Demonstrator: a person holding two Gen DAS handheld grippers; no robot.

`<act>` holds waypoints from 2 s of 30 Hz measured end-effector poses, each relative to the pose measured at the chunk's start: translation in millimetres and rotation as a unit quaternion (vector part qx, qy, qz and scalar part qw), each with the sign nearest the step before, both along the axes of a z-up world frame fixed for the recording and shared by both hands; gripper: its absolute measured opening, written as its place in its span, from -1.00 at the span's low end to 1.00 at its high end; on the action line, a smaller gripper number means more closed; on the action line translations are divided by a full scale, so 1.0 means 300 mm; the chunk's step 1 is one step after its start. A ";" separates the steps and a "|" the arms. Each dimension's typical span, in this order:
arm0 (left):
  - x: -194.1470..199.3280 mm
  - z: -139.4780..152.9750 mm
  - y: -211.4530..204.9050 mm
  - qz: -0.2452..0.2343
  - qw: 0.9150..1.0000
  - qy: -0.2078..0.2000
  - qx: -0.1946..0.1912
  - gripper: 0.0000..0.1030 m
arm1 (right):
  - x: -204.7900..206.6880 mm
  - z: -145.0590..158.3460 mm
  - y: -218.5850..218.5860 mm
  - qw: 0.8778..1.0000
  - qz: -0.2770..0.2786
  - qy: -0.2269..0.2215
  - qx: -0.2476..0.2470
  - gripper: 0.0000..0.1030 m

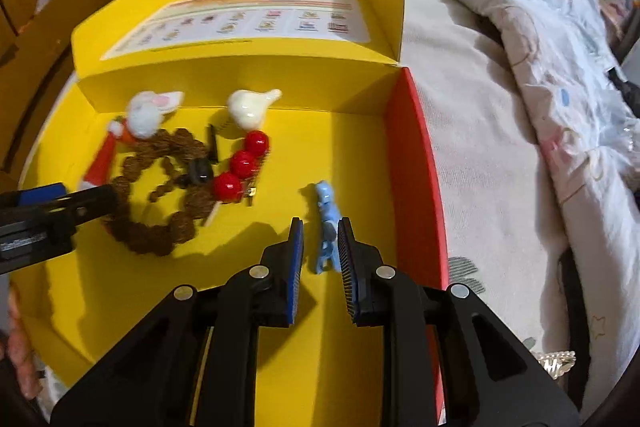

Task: Organize jewelry
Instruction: 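Grasp the blue figure clip with the right tool while the left grasps the red Santa-hat clip, then carry both clips out of the box and open both tools over the bedspread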

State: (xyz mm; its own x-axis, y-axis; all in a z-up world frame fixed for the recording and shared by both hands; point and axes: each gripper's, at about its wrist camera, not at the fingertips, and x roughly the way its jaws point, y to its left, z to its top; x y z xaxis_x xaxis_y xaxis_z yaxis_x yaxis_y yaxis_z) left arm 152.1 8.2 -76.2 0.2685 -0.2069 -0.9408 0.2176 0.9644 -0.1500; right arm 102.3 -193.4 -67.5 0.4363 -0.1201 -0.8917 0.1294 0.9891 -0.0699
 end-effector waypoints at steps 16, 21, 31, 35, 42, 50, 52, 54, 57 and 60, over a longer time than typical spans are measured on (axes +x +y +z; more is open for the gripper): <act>0.008 0.010 -0.017 -0.020 1.000 0.004 -0.022 0.05 | 0.013 -0.038 0.002 1.000 0.004 0.021 -0.020 -0.60; 0.011 0.007 -0.008 -0.023 0.999 0.013 -0.040 -0.05 | 0.012 -0.051 -0.004 1.000 0.006 0.030 -0.003 -0.64; 0.027 0.010 -0.003 -0.034 0.997 0.015 -0.069 -0.46 | 0.007 -0.048 -0.011 0.999 0.011 0.033 0.021 -0.72; 0.032 0.009 0.008 -0.032 0.996 0.018 -0.080 -0.50 | 0.006 -0.047 -0.010 0.999 0.011 0.034 0.025 -0.73; 0.027 0.029 0.039 -0.023 0.996 0.014 -0.085 -0.54 | 0.000 -0.039 -0.013 0.999 0.011 0.034 0.036 -0.73; 0.016 0.114 0.072 -0.015 0.995 -0.004 -0.103 -0.54 | -0.022 0.009 -0.017 0.998 0.011 0.021 0.053 -0.73; 0.005 0.134 0.077 -0.015 0.994 -0.009 -0.104 -0.54 | -0.032 0.028 -0.018 0.998 0.011 0.017 0.060 -0.73; -0.009 0.148 0.081 -0.016 0.995 -0.012 -0.102 -0.54 | -0.044 0.051 -0.019 0.998 0.013 0.014 0.067 -0.73; -0.042 0.174 0.084 -0.021 0.995 -0.017 -0.097 -0.54 | -0.079 0.105 -0.017 0.997 0.016 0.005 0.080 -0.73; -0.096 0.214 0.085 -0.029 0.994 -0.024 -0.098 -0.54 | -0.117 0.160 -0.011 0.996 0.020 -0.008 0.087 -0.73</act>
State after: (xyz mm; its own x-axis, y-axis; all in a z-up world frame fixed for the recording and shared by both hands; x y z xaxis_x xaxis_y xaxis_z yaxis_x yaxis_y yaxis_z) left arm 123.2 33.8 -12.1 0.2945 -0.4024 -0.8668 0.2835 0.9030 -0.3229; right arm 67.3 -196.7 -19.4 0.4512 0.0528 -0.8909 0.0902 0.9904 0.1043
